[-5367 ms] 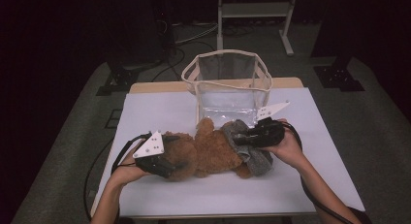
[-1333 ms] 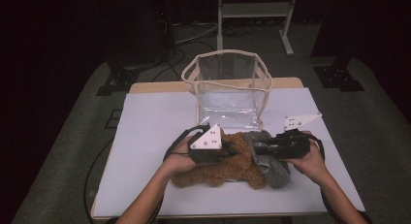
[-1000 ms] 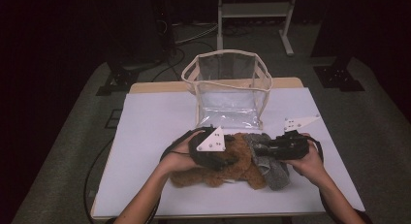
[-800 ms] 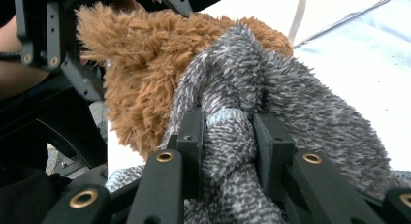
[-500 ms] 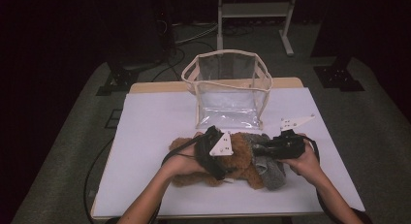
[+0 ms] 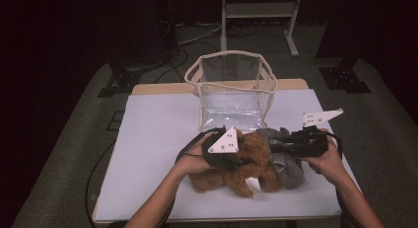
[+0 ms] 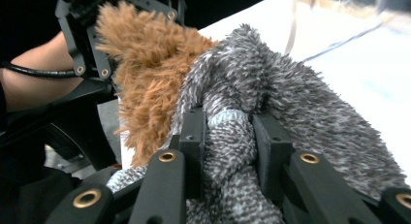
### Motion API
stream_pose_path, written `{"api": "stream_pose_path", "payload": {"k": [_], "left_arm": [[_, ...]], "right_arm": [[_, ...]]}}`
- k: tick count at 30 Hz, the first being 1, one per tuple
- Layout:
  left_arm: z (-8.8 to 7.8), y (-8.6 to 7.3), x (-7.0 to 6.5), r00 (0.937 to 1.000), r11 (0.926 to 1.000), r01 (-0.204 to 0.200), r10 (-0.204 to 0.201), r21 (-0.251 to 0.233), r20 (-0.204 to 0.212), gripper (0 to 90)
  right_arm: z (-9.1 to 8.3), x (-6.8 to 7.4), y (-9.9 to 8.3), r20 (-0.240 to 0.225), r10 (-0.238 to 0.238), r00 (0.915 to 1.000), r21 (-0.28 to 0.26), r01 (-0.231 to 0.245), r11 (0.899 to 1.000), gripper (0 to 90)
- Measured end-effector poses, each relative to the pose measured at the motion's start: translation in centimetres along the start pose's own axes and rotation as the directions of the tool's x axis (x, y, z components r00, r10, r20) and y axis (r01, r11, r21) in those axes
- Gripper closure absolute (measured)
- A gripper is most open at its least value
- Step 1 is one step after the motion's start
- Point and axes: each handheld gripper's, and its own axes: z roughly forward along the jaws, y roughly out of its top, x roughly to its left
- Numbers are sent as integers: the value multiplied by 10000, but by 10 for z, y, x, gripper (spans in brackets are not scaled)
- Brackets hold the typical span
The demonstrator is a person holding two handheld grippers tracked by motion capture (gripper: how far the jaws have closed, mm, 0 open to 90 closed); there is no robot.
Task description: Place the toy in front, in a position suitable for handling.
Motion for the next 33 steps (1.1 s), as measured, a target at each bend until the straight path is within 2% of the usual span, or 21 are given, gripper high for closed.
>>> {"api": "stream_pose_path", "payload": {"k": [2, 4, 6, 8, 14, 16, 18, 19, 22, 23, 25, 26, 27, 29, 33], "left_arm": [[3, 0, 0, 9998, 9995, 165, -162, -257, 124, 473], [5, -4, -1, 9991, 9992, 324, -318, -213, 294, 445], [6, -7, -2, 9993, 9995, 289, -292, 123, 253, 407], [7, -7, -3, 9996, 9982, 219, -228, 557, 147, 335], [10, -7, -2, 9993, 9900, 255, -291, 1391, 242, 117], [14, -9, -3, 9999, 9856, 87, -106, 1691, 100, 82], [18, -8, -3, 9998, 9845, 166, -186, 1745, 96, 49], [21, -7, -3, 9999, 9827, 68, -94, 1850, 128, 40], [28, -4, -3, 9996, 9790, -59, 2, 2036, 281, 53], [30, -2, -4, 9994, 9775, -181, 117, 2103, 313, 100], [30, 1, -6, 9986, 9760, -518, 480, 2113, 231, 269], [29, 2, -6, 9977, 9785, -659, 618, 1957, 266, 344], [28, 3, -5, 9984, 9839, -509, 461, 1716, 319, 394], [26, 5, -2, 9991, 9914, -362, 331, 1261, 265, 419], [22, 12, 3, 9998, 9999, -66, 64, 148, 164, 417]], "right_arm": [[-9, 4, 6, 92, -149, 9998, 3, 149, 9999, 691], [-9, 7, 8, 155, -255, 9996, 196, 252, 9995, 693], [-2, 7, 5, 201, -245, 9995, 506, 235, 9984, 693], [4, 3, 1, 163, -129, 9998, 571, 119, 9983, 693], [10, -7, -11, -14, 341, 9994, 207, -341, 9992, 693], [9, -10, -14, -61, 495, 9988, 108, -494, 9987, 693], [10, -13, -17, -226, 649, 9976, 40, -649, 9979, 693], [10, -14, -18, -309, 708, 9970, -6, -708, 9975, 694], [10, -14, -20, -409, 763, 9962, -72, -767, 9970, 696], [10, -14, -21, -415, 764, 9962, -53, -767, 9970, 697], [9, -14, -21, -349, 751, 9966, 31, -750, 9972, 701], [7, -14, -22, -339, 768, 9965, -12, -769, 9970, 702], [5, -14, -22, -404, 782, 9961, -73, -786, 9969, 703], [0, -13, -20, -491, 800, 9956, -243, -813, 9964, 706], [-14, -5, 0, -323, 358, 9988, -451, -372, 9983, 710]]}}
